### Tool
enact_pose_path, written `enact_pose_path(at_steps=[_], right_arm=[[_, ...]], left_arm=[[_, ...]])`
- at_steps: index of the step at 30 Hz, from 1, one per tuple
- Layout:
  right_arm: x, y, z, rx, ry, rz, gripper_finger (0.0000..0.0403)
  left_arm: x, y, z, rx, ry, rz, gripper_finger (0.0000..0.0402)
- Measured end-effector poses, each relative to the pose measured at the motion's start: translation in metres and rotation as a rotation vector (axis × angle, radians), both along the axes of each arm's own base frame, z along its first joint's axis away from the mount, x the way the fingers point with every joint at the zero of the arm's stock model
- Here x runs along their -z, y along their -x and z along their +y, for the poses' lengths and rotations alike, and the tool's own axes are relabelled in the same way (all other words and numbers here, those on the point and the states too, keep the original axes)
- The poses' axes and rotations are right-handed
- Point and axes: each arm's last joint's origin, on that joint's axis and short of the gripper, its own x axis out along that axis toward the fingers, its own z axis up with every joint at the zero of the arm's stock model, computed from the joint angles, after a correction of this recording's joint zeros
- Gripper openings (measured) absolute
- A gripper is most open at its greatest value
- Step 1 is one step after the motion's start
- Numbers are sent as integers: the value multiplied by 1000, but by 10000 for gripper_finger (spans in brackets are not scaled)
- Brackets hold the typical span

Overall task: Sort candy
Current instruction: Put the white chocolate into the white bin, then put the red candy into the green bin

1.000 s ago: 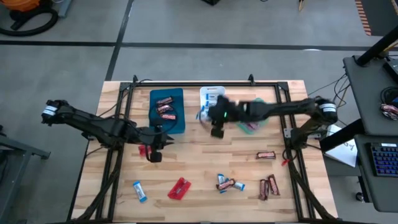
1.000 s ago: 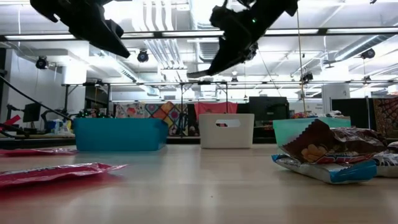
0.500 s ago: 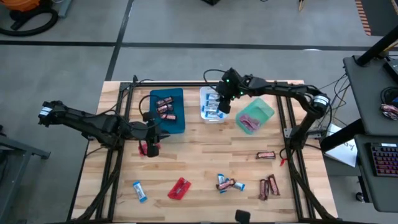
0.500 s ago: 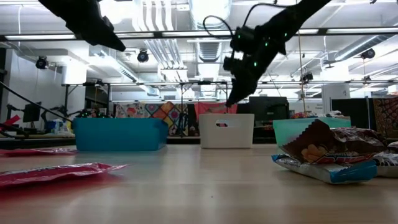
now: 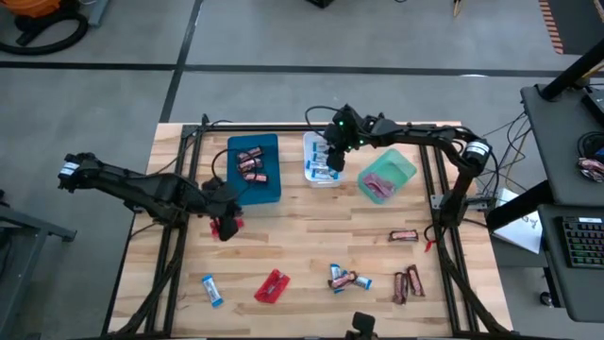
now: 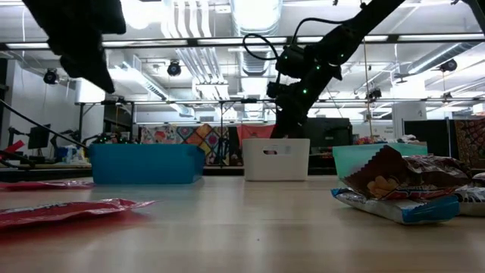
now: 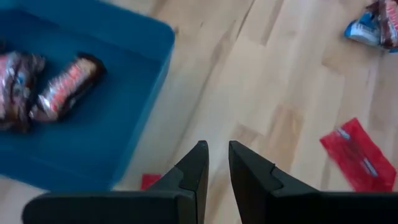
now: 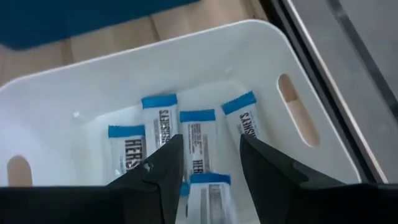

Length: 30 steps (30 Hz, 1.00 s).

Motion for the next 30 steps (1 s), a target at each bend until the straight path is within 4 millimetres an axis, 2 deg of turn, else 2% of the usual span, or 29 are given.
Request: enact_pose_path(at_steps=[11,16,22,30], right_arm=[[-19,4,4,33,0,-58,152],[-35,12,16,45,-32,-59,152],[-55,26,50,49,-146,4,152],[-69,31,118,-78,-289,109,135]], left_arm=[[1,2,0,-9,25,23,48],[1,1,0,-10,28,10,48],[2,-5,-1,11,5,-3,48],[8,-27,-7,107,-60,-36,48]])
